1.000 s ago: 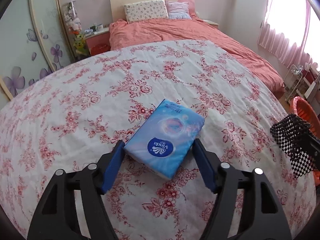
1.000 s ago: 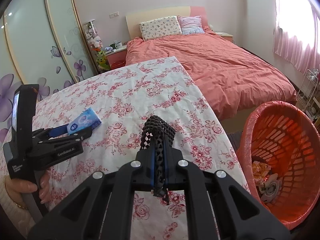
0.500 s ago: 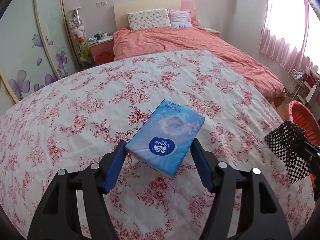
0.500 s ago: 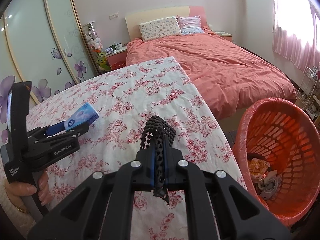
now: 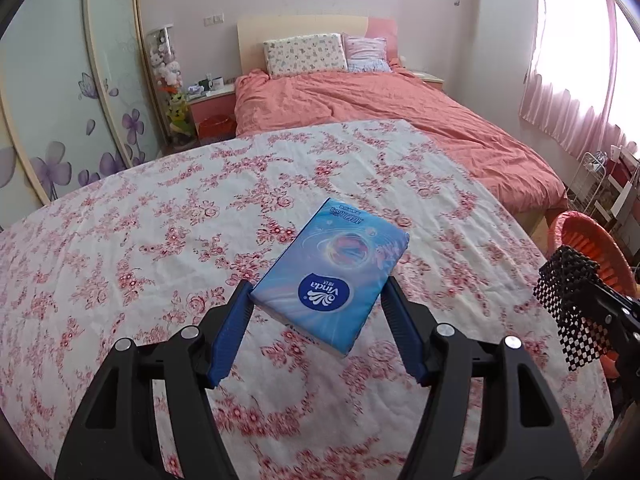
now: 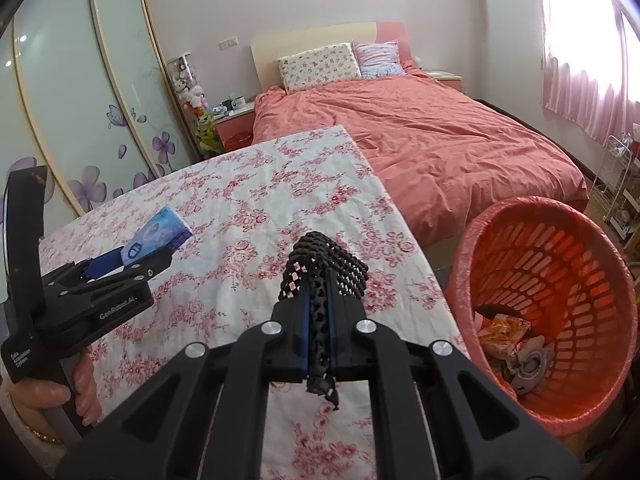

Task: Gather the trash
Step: 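Carry the tissue packet and mesh pad over the orange basket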

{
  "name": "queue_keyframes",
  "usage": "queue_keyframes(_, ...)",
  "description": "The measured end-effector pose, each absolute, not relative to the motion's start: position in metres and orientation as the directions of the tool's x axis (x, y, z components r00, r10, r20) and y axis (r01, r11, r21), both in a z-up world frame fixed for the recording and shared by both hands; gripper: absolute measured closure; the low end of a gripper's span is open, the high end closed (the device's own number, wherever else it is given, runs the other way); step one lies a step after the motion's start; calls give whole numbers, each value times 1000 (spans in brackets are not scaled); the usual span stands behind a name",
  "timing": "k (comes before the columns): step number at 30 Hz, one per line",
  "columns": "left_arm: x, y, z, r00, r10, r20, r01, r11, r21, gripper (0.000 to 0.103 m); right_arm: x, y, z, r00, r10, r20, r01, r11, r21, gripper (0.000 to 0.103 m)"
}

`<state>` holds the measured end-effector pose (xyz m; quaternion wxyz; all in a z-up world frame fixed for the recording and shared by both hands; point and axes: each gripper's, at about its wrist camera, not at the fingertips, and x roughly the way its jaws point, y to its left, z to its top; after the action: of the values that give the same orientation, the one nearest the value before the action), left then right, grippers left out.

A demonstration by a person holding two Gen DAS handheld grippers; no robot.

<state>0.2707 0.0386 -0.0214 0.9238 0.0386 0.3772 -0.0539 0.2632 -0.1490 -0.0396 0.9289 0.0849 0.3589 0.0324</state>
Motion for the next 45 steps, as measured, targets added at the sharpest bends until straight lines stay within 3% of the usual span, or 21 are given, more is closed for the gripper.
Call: queue_keyframes(45, 223, -92, -11, 694, -249, -675, 327, 945, -13, 38, 210, -261, -33, 779, -11, -627, 186, 959, 214, 95)
